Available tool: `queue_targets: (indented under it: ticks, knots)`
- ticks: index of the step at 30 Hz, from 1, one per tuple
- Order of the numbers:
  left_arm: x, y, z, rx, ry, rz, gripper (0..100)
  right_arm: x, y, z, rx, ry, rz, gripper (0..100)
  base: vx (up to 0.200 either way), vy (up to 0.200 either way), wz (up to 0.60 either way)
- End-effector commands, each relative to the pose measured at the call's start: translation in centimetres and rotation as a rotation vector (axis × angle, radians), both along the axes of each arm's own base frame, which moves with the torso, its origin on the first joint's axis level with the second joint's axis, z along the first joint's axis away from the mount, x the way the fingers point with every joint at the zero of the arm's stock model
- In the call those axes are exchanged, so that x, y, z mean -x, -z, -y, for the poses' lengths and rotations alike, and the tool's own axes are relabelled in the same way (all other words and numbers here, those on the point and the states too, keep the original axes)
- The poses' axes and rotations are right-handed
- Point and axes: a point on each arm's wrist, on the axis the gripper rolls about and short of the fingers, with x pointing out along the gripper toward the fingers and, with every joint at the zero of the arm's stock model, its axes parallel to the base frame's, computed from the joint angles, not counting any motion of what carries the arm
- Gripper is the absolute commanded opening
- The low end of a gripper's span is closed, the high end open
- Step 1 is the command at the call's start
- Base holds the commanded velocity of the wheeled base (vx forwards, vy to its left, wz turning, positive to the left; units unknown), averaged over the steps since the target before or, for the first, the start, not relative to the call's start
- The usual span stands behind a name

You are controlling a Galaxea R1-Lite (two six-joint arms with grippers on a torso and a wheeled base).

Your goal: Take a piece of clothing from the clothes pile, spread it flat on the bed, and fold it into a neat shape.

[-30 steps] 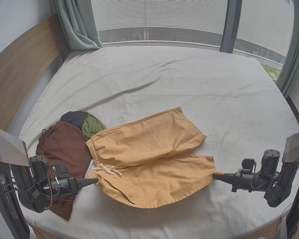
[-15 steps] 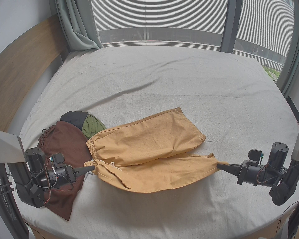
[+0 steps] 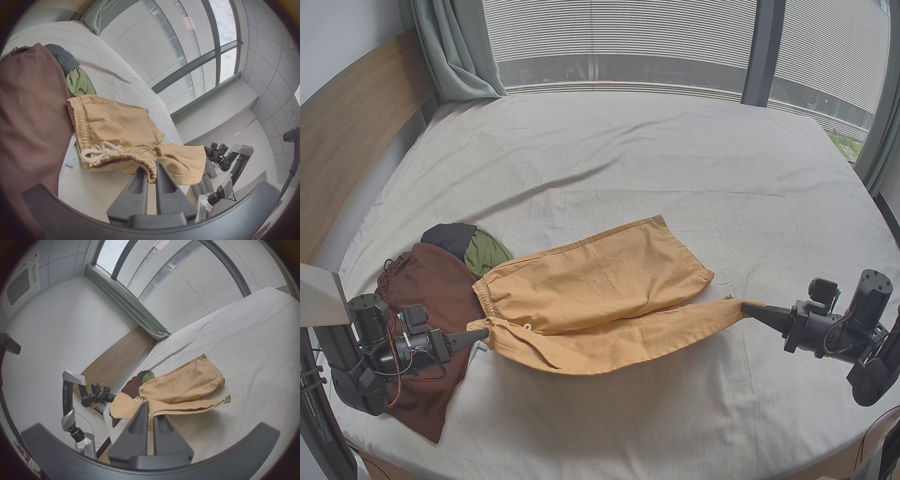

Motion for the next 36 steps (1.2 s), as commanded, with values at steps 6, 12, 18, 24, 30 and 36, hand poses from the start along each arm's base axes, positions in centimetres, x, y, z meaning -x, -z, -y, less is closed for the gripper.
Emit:
queue_targets:
  ticks: [6,12,18,24,30,36]
  knots:
    - [0.0,-0.6,0.0,0.0,-0.001,0.02,0,-2.0,-1.5,-0.2,-0.031,0.007,0.071,0,0.0,0.0,0.0]
    - [-0.2,-0.7,-0.6,-0.001,-0.024,0.034,0,-5.8,-1.7,-0.5,-0.077,0.013,0.082,0,0.0,0.0,0.0]
    - [-0.8,-1.0,-0.8,0.009,-0.055,0.033,0,-8.7,-1.2,-0.9,-0.097,0.014,0.096,0,0.0,0.0,0.0]
    - [-2.0,-1.3,-0.7,0.024,-0.174,0.022,0,-11.0,-1.8,-1.3,-0.135,0.009,0.127,0,0.0,0.0,0.0]
    - [-2.3,-1.4,-0.7,0.029,-0.18,0.027,0,-13.5,-2.0,-1.7,-0.148,0.004,0.181,0,0.0,0.0,0.0]
    - [-2.4,-1.4,-0.8,0.029,-0.181,0.027,0,-14.7,-2.2,-2.0,-0.145,0.0,0.159,0,0.0,0.0,0.0]
